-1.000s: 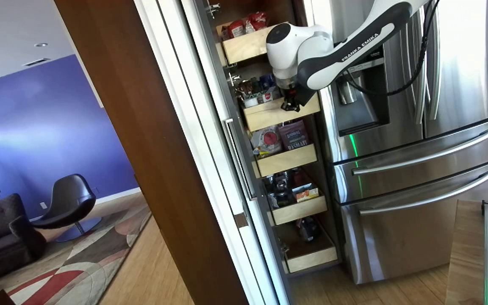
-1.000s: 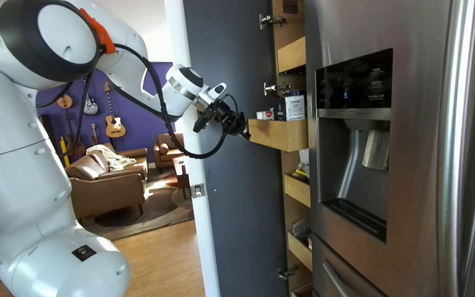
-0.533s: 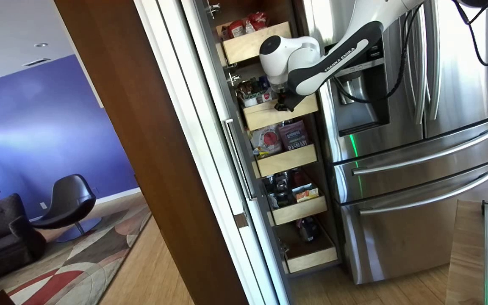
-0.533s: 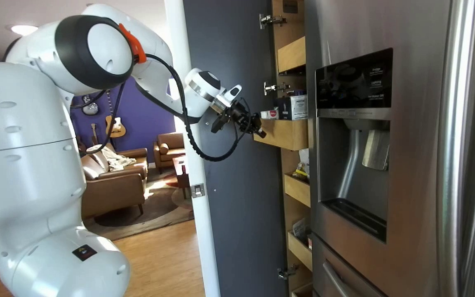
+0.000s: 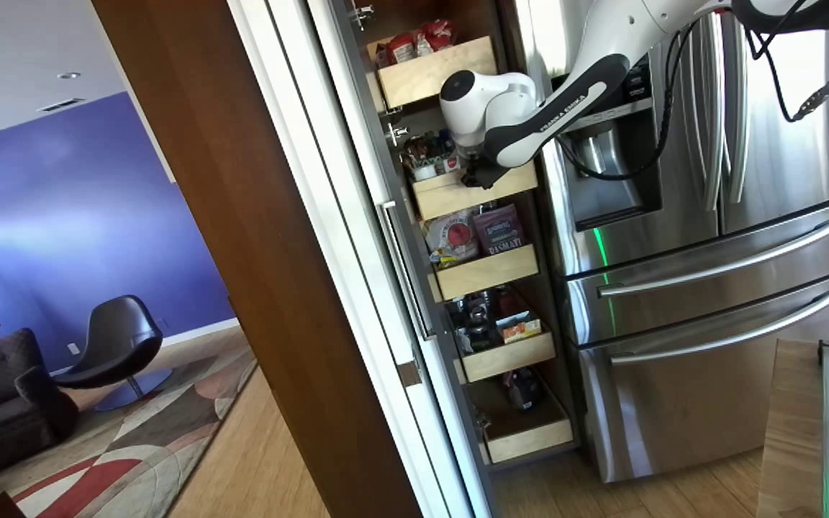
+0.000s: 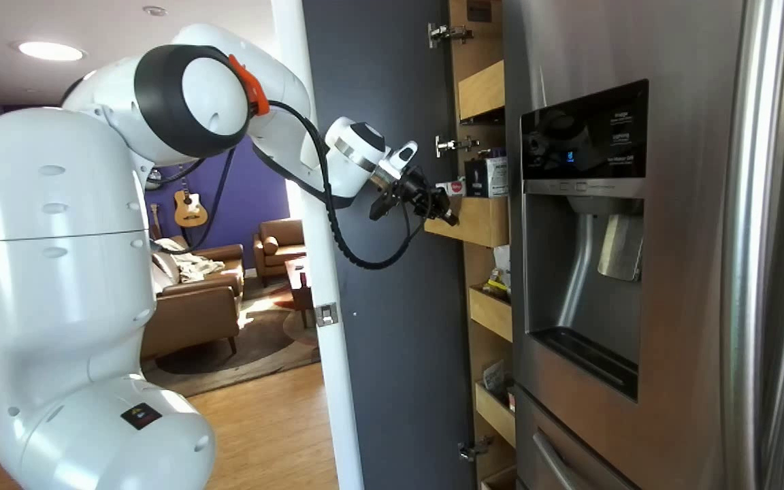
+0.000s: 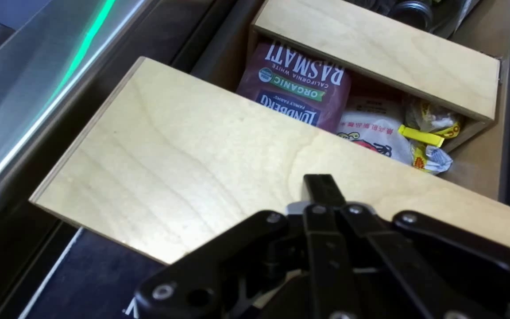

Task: Move the brown container a bit and then close the open drawer

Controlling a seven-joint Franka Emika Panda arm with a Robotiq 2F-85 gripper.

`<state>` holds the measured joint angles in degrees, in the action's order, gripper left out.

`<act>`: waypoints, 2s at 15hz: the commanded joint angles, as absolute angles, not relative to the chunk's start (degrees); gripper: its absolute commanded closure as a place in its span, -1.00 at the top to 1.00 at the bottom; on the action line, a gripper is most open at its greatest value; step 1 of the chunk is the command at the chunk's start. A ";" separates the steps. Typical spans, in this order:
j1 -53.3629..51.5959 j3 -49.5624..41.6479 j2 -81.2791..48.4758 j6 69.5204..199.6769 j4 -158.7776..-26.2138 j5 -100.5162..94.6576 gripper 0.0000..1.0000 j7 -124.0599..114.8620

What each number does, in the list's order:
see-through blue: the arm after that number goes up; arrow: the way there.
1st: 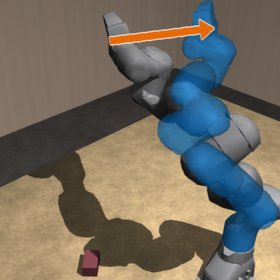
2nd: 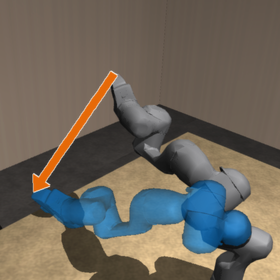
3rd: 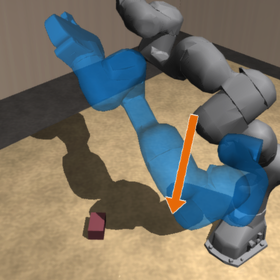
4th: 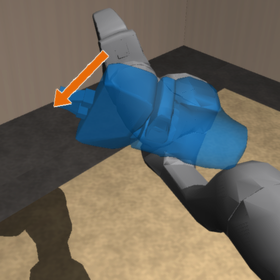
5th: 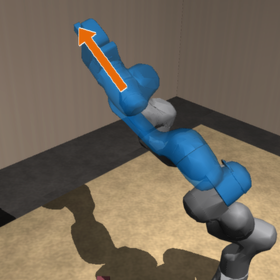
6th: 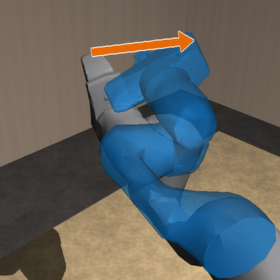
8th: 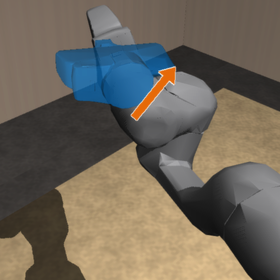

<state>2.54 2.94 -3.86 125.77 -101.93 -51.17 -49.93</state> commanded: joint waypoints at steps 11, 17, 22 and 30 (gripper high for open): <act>3.57 -5.81 -14.73 145.29 -92.64 -51.26 -1.00 -49.36; 4.89 -7.84 -20.04 149.31 -87.02 -51.41 -1.00 -49.60; 5.01 -8.26 -21.25 148.93 -85.34 -51.80 -1.00 -49.56; 3.36 -1.90 -5.07 139.71 -101.08 -30.49 -0.36 -26.86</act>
<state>4.44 -3.43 -13.85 143.31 -92.21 -40.42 -36.17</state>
